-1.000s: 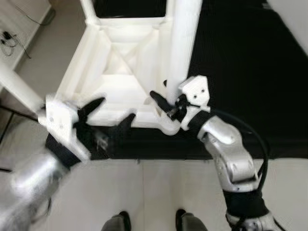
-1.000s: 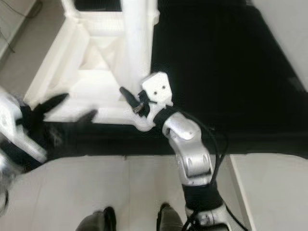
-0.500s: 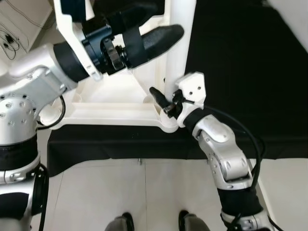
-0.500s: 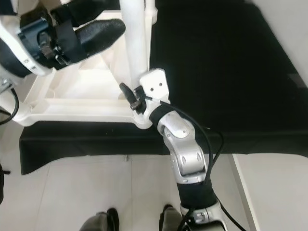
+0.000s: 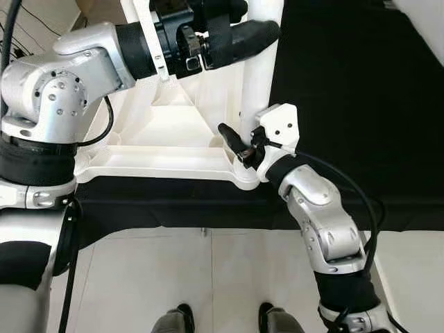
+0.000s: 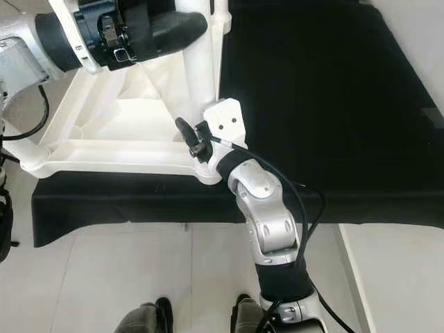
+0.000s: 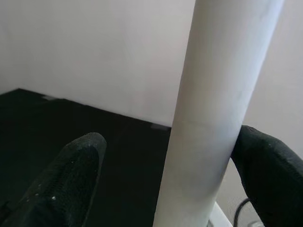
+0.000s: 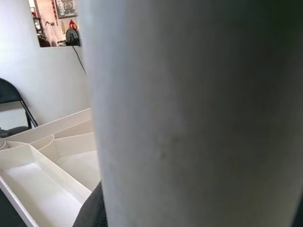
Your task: Building children table
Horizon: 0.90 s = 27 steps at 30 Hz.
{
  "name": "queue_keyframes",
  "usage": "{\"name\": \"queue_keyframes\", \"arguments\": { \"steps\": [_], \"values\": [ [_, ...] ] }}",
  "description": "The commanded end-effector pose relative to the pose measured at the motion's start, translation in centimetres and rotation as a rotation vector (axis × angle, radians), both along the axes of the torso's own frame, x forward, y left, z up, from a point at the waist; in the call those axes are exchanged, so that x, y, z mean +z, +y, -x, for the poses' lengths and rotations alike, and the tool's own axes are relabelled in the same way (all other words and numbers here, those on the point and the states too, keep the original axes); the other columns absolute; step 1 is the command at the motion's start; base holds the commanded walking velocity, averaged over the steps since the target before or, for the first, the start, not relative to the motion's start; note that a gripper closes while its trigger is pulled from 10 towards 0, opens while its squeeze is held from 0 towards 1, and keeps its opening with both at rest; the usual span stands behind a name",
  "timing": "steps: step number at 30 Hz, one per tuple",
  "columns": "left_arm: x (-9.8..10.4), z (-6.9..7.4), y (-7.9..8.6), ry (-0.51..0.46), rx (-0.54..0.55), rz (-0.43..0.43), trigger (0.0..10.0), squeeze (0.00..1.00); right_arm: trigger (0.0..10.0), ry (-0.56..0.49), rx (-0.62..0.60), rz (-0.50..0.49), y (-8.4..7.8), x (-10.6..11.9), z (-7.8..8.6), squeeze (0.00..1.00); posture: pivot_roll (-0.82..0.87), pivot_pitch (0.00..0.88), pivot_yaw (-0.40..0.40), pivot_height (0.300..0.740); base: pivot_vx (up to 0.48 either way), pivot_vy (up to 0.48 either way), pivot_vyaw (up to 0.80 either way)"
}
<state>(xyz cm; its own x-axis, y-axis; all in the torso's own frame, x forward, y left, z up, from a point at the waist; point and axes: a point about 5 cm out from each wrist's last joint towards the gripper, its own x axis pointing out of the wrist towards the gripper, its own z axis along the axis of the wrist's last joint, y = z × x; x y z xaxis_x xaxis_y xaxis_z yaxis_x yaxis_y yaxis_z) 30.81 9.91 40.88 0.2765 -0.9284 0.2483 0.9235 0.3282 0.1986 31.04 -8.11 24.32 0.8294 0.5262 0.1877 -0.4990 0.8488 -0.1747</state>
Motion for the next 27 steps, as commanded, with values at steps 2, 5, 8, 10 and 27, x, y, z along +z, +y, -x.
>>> {"name": "queue_keyframes", "arguments": {
  "steps": [2,5,8,10,27],
  "values": [
    [0.0,-0.1,-1.3,-0.021,-0.077,-0.061,10.0,0.0,10.0,0.152,0.056,-0.013,1.6,-2.6,0.1,0.0,0.08,0.263,0.087,0.74,0.0,0.0,0.0],
    [-0.1,-0.4,-1.9,-0.059,-0.084,-0.096,10.0,0.0,10.0,0.153,0.063,-0.018,1.8,-2.6,0.2,0.0,0.08,0.262,0.089,0.74,0.0,0.0,0.0],
    [0.0,-0.6,-2.2,-0.08,-0.085,-0.108,9.3,0.0,10.0,0.155,0.066,-0.02,1.9,-2.6,0.2,0.0,0.08,0.262,0.088,0.74,0.0,0.0,0.0],
    [0.0,-0.7,-2.5,-0.118,-0.074,-0.119,9.3,0.0,10.0,0.155,0.068,-0.022,1.9,-2.5,0.2,0.0,0.08,0.26,0.087,0.74,0.0,0.0,0.0],
    [0.8,-0.7,-3.5,-0.261,-0.056,-0.13,0.0,0.0,10.0,0.149,0.067,-0.016,1.7,-2.2,-0.1,0.0,0.07,0.255,0.081,0.74,0.0,0.0,0.0]
  ]
}}
